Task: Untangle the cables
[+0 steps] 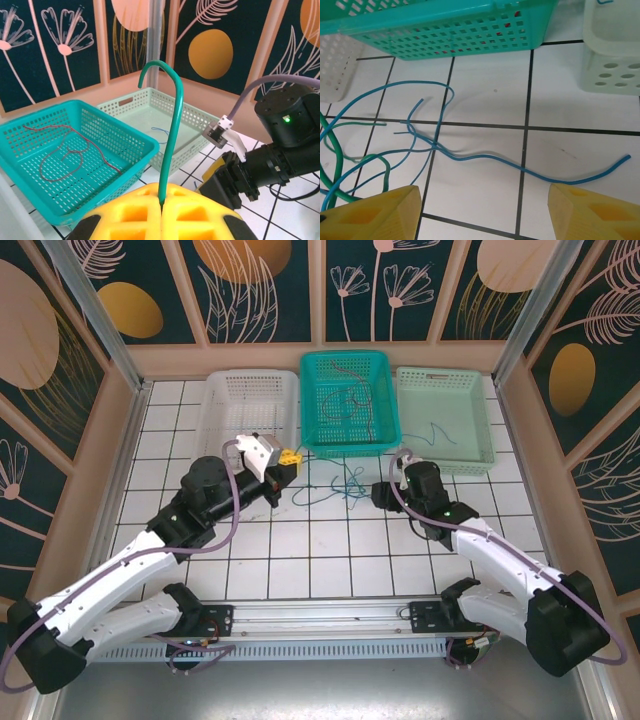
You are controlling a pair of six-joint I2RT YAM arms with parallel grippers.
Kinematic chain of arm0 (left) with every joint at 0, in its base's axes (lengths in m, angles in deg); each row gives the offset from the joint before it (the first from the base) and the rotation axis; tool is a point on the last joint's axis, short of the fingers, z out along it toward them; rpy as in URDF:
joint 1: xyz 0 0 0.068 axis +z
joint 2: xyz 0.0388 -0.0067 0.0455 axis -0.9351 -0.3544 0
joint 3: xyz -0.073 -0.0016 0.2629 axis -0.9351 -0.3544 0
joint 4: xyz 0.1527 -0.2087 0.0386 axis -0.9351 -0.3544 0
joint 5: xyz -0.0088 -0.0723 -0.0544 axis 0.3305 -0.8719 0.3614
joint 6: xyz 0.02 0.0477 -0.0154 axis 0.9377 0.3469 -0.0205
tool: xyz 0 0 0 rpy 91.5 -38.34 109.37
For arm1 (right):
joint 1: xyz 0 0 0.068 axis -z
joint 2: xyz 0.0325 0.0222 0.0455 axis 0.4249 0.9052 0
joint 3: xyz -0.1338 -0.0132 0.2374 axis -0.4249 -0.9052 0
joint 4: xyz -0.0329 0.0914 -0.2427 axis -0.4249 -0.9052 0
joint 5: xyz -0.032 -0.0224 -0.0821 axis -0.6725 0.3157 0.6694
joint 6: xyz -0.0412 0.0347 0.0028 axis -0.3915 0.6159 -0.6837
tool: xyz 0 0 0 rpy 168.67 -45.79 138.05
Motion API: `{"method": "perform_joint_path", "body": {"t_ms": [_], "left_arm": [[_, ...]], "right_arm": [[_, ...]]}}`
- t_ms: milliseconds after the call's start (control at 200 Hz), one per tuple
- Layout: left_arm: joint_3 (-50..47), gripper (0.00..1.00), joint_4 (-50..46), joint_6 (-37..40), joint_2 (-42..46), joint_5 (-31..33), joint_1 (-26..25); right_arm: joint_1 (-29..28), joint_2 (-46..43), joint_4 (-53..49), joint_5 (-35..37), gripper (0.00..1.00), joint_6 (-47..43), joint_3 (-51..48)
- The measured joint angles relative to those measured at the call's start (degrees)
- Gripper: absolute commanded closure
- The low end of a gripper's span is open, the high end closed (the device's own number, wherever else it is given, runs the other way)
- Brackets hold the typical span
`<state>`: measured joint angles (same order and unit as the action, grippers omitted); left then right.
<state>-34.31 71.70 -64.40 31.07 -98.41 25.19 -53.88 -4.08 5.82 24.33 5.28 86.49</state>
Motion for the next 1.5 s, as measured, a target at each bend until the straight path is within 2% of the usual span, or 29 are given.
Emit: {"method": "perform_joint_path", "body": {"t_ms": [165, 355, 561, 941, 1381, 1496], "left_arm": [[-0.3, 1.00, 0.0, 0.2, -1.1, -2.3, 0.0], [-2.0, 1.00, 0.0, 0.2, -1.3, -4.2, 0.0], [-2.7, 1.00, -0.2, 0.8, -2.7, -5.0, 0.0], [-4.4, 1.00, 0.0, 2.4, -2.0, -5.0, 0.0], [-4.6, 1.00, 3.1, 4.0, -2.3, -4.5, 0.0], [-4.6, 1.00, 3.5, 4.3, -2.8, -4.5, 0.0]], "right_arm": [[1.9, 0.6, -0.2, 0.1, 0.34, 1.6, 0.0], [4.4, 4.2, 1.3, -4.5, 0.36, 4.1, 0.2], [4.4, 7.6, 3.6, -10.1, 0.35, 6.3, 3.8], [4.6, 16.3, 3.8, -15.6, 0.35, 9.3, 9.1], [3.5, 20.3, 3.9, -20.5, 0.41, 14.0, 8.3], [3.4, 20.3, 3.8, -20.2, 0.46, 14.1, 7.8]]}}
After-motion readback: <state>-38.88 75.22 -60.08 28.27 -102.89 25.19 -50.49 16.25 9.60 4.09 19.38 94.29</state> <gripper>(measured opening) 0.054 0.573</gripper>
